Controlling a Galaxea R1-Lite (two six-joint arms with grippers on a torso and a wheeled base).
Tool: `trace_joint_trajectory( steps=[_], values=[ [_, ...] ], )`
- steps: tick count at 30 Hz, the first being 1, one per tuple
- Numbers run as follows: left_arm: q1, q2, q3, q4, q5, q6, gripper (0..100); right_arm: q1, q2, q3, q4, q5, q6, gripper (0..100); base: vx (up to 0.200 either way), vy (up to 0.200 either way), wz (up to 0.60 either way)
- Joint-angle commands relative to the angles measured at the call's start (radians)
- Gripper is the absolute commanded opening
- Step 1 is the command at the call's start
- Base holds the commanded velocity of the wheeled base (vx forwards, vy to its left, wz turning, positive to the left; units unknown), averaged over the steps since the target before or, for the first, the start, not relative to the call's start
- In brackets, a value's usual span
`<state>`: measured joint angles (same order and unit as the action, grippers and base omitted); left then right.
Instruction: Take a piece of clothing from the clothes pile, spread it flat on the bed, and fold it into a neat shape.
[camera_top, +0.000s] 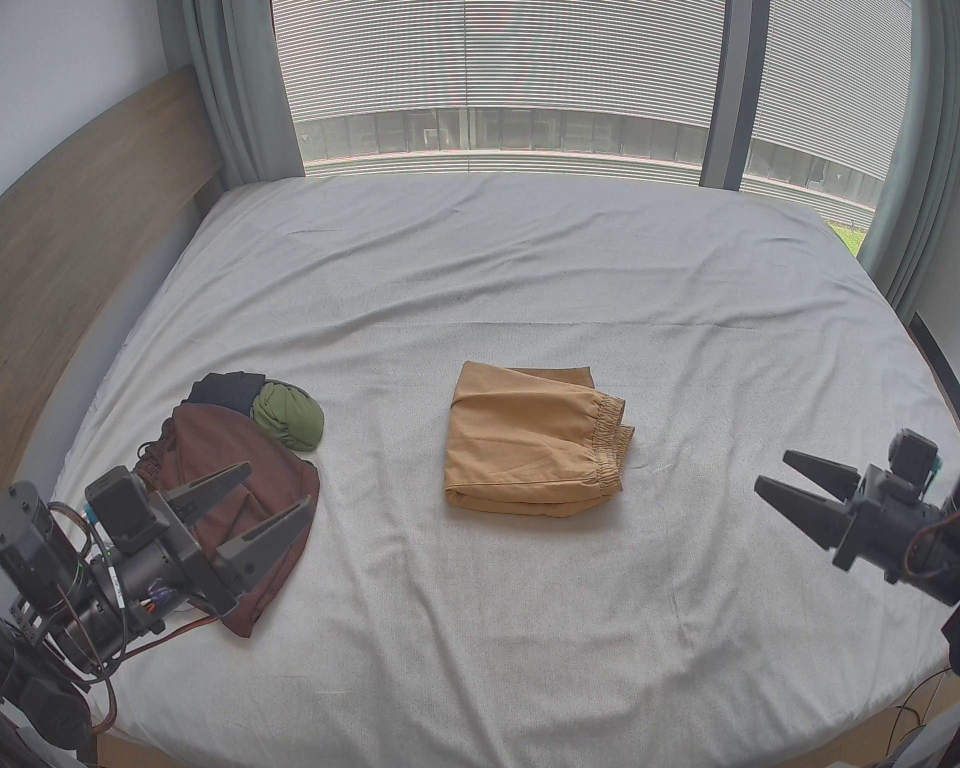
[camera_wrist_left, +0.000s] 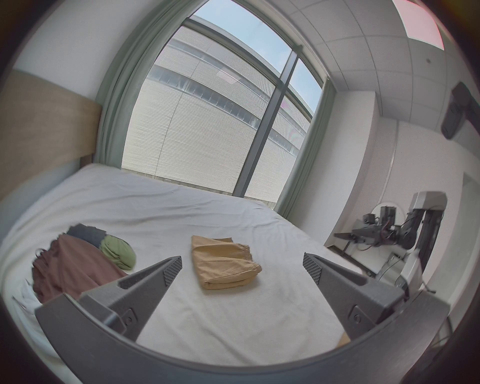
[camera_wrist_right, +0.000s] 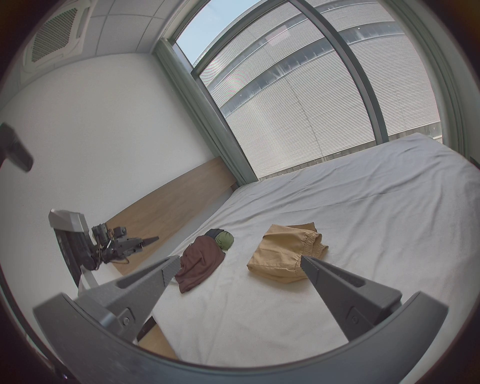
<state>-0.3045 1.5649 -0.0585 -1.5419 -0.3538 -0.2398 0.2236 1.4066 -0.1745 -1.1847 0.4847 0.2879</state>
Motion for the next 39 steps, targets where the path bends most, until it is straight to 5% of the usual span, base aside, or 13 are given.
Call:
trace_joint_trajectory(
  steps=[1, 8, 11, 28, 39],
  values=[
    [0.059, -0.082, 0.059, 0.006, -0.004, 0.083, 100, -0.015, -0.176, 0.138, 0.000, 0.000, -0.056, 100, 0.000, 0.000, 0.00],
    [0.085, -0.174, 0.059, 0.108, -0.010, 0.195, 100, -0.049, -0.250, 0.174, 0.033, 0.002, -0.122, 100, 0.000, 0.000, 0.00],
    [0.111, -0.324, 0.059, 0.321, -0.007, 0.257, 100, -0.066, -0.380, 0.174, 0.181, 0.000, -0.130, 100, 0.000, 0.000, 0.00],
    [0.113, -0.868, 0.059, 0.899, 0.003, 0.257, 100, -0.086, -0.991, 0.159, 0.734, -0.006, -0.136, 100, 0.000, 0.000, 0.00],
    [0.113, -1.137, 0.059, 1.120, 0.015, 0.247, 100, -0.129, -1.207, 0.153, 0.904, -0.006, -0.128, 100, 0.000, 0.000, 0.00]
  ],
)
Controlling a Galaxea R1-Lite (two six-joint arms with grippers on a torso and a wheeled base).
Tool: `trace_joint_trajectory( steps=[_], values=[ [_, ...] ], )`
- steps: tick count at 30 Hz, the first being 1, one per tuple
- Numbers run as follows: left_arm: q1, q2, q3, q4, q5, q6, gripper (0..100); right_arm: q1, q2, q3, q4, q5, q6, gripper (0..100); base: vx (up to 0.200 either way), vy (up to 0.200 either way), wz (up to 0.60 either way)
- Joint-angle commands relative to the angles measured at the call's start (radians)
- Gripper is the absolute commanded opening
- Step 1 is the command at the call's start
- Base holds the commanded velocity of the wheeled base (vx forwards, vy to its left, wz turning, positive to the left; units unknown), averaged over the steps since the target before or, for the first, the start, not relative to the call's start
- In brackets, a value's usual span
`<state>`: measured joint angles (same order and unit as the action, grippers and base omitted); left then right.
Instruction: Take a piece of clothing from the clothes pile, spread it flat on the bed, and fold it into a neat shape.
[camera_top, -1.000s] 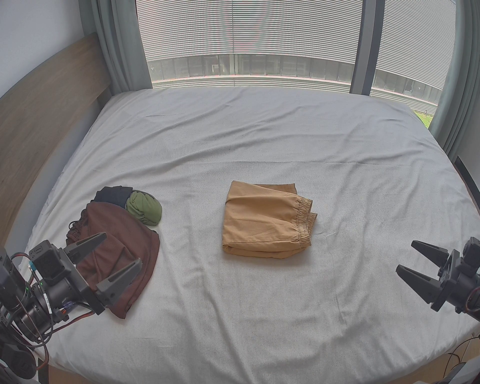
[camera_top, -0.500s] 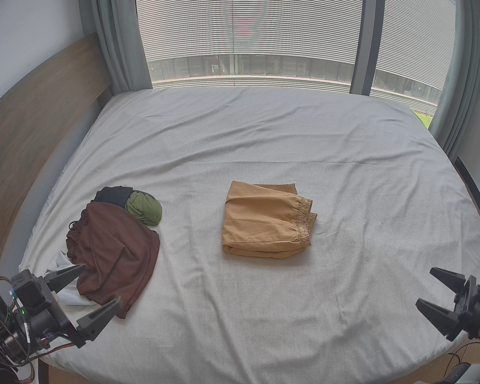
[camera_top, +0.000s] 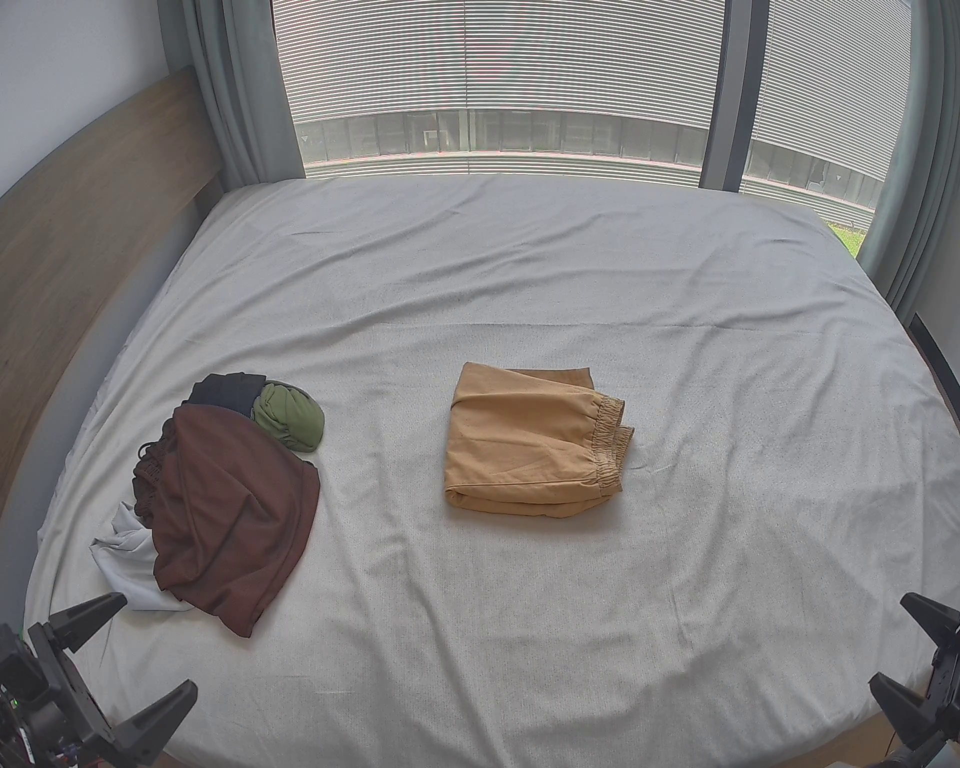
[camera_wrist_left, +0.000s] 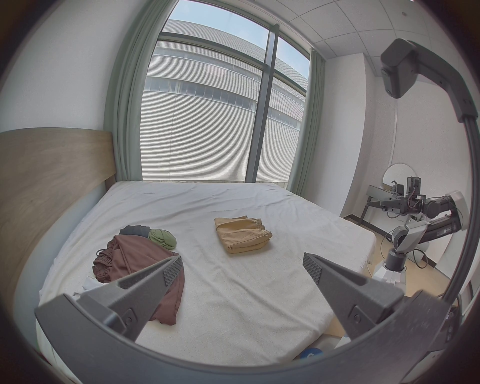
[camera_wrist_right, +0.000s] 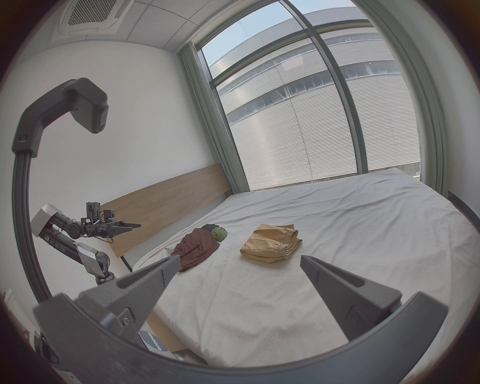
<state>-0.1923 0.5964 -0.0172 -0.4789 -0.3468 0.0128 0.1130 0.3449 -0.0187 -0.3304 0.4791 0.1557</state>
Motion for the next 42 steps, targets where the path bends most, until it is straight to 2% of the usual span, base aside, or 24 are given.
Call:
trace_joint_trajectory(
  steps=[1, 6, 10, 14, 15, 16, 17, 20, 21, 22, 23, 24, 25, 27, 32, 42],
  values=[
    [0.002, -0.208, 0.017, 0.094, 0.017, -0.007, 100, -0.021, -0.187, 0.002, 0.079, -0.001, 0.005, 100, 0.000, 0.000, 0.00],
    [0.008, -0.311, 0.017, 0.192, 0.032, -0.011, 100, -0.044, -0.268, 0.013, 0.139, -0.007, 0.007, 100, 0.000, 0.000, 0.00],
    [0.014, -0.423, 0.017, 0.312, 0.035, -0.011, 100, -0.045, -0.264, 0.019, 0.123, -0.076, 0.022, 100, 0.000, 0.000, 0.00],
    [0.039, -0.501, 0.017, 0.390, 0.037, -0.011, 100, -0.073, -0.277, 0.019, 0.140, -0.099, 0.027, 100, 0.000, 0.000, 0.00],
    [0.039, -0.501, 0.017, 0.390, 0.037, -0.011, 100, -0.073, -0.277, 0.019, 0.140, -0.099, 0.027, 100, 0.000, 0.000, 0.00],
    [0.039, -0.506, 0.017, 0.410, 0.045, -0.011, 100, -0.122, -0.300, 0.019, 0.175, -0.099, 0.025, 100, 0.000, 0.000, 0.00],
    [0.040, -0.504, 0.017, 0.408, 0.060, -0.017, 100, -0.131, -0.313, 0.019, 0.203, -0.105, 0.024, 100, 0.000, 0.000, 0.00],
    [0.040, -0.504, 0.017, 0.408, 0.095, -0.025, 100, -0.118, -0.330, 0.019, 0.261, -0.145, 0.022, 100, 0.000, 0.000, 0.00],
    [0.042, -0.504, 0.017, 0.408, 0.141, -0.019, 100, -0.118, -0.331, 0.019, 0.272, -0.229, 0.018, 100, 0.000, 0.000, 0.00],
    [0.042, -0.504, 0.017, 0.408, 0.166, -0.017, 100, -0.118, -0.331, 0.019, 0.269, -0.269, 0.011, 100, 0.000, 0.000, 0.00],
    [0.042, -0.504, 0.017, 0.411, 0.218, -0.014, 100, -0.118, -0.331, 0.019, 0.271, -0.332, -0.025, 100, 0.000, 0.000, 0.00],
    [0.042, -0.504, 0.017, 0.421, 0.241, -0.007, 100, -0.118, -0.333, 0.019, 0.272, -0.363, -0.051, 100, 0.000, 0.000, 0.00],
    [0.042, -0.504, 0.017, 0.430, 0.290, 0.003, 100, -0.118, -0.333, 0.019, 0.275, -0.447, -0.119, 100, 0.000, 0.000, 0.00],
    [0.044, -0.504, 0.017, 0.465, 0.345, 0.007, 100, -0.116, -0.333, 0.019, 0.284, -0.562, -0.162, 100, 0.000, 0.000, 0.00],
    [0.044, -0.504, 0.017, 0.485, 0.370, -0.019, 100, -0.116, -0.333, 0.019, 0.292, -0.556, -0.117, 100, 0.000, 0.000, 0.00],
    [0.076, -0.504, 0.017, 0.487, 0.370, -0.020, 100, -0.116, -0.331, 0.019, 0.312, -0.542, -0.117, 100, 0.000, 0.000, 0.00]
  ],
)
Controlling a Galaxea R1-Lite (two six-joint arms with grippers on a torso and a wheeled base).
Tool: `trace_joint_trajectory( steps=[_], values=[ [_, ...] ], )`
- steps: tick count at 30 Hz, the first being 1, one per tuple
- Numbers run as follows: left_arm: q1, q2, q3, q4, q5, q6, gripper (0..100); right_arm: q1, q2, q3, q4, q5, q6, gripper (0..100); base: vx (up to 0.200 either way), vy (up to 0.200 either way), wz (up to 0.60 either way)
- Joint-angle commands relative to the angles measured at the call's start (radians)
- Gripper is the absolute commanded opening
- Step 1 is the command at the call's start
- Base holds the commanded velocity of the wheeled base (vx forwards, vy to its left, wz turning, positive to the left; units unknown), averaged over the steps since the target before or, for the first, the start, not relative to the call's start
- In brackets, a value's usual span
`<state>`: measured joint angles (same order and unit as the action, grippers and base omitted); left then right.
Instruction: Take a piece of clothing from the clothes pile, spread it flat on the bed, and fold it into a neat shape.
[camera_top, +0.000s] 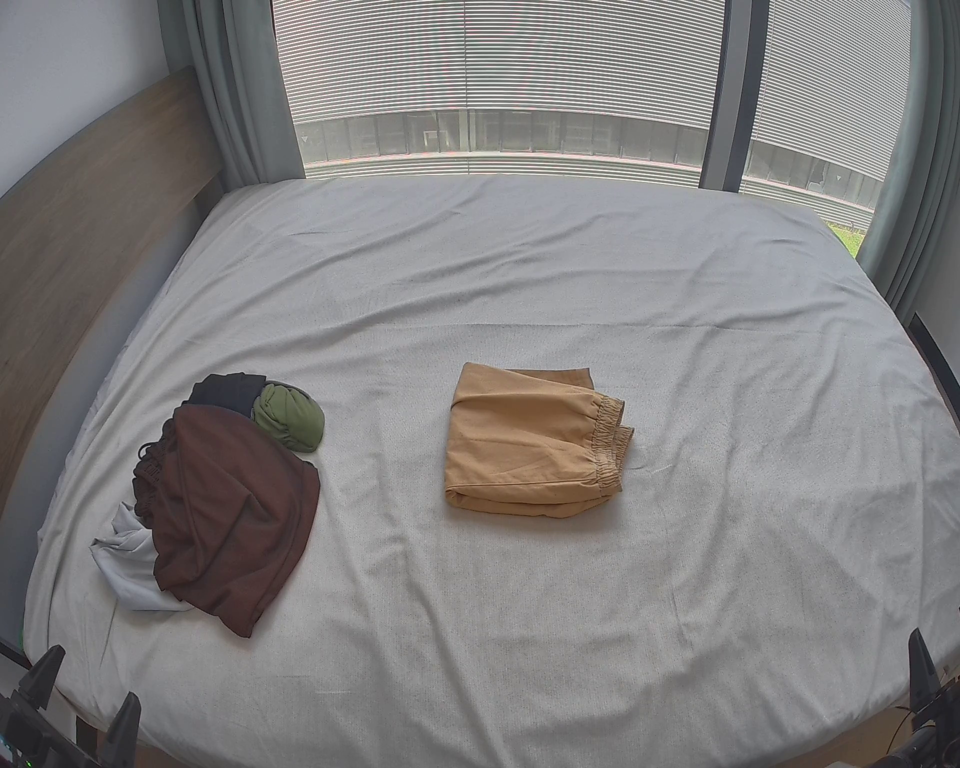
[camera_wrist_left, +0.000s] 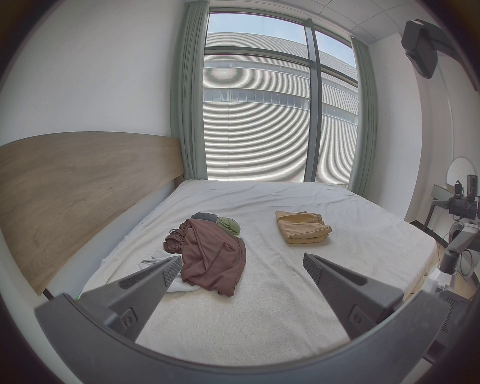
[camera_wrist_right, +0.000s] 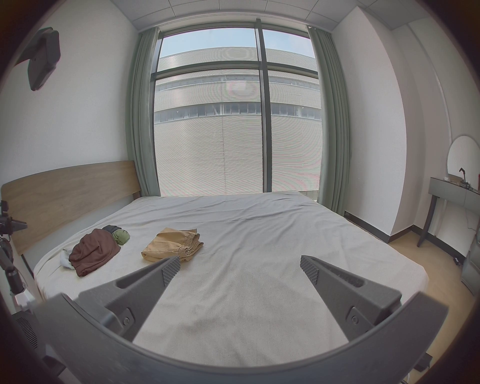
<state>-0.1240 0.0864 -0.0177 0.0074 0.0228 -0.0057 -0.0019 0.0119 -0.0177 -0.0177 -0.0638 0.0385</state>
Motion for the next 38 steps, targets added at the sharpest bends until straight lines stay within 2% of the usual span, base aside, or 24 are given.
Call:
trace_joint_trajectory(
  steps=[1, 2, 5, 7, 8, 21, 25, 38],
  values=[
    [0.015, 0.007, 0.018, 0.000, 0.000, -0.002, 100, -0.001, 0.002, 0.018, -0.001, 0.001, -0.002, 100, 0.000, 0.000, 0.00],
    [0.027, 0.007, 0.018, 0.000, 0.000, -0.002, 100, -0.001, 0.002, 0.018, -0.001, 0.001, -0.002, 100, 0.000, 0.000, 0.00],
    [0.146, -0.040, 0.018, -0.001, -0.004, 0.009, 100, -0.003, 0.002, 0.018, 0.001, 0.001, 0.000, 100, 0.000, 0.000, 0.00],
    [0.144, -0.068, 0.018, -0.001, -0.004, 0.010, 100, -0.003, 0.002, 0.018, 0.001, 0.001, 0.000, 100, 0.000, 0.000, 0.00],
    [0.118, -0.086, 0.018, -0.001, -0.001, 0.007, 100, -0.003, 0.002, 0.018, 0.001, 0.001, 0.000, 100, 0.000, 0.000, 0.00],
    [0.121, -0.086, 0.018, 0.002, -0.009, 0.012, 100, 0.002, 0.000, 0.018, 0.013, 0.018, -0.025, 100, 0.000, 0.000, 0.00],
    [0.121, -0.086, 0.018, -0.001, -0.026, 0.006, 100, 0.002, -0.001, 0.018, 0.015, 0.061, -0.058, 100, 0.000, 0.000, 0.00],
    [0.123, -0.086, 0.018, -0.001, -0.027, 0.021, 100, 0.000, -0.001, 0.018, 0.015, 0.062, -0.058, 100, 0.000, 0.000, 0.00]
  ],
)
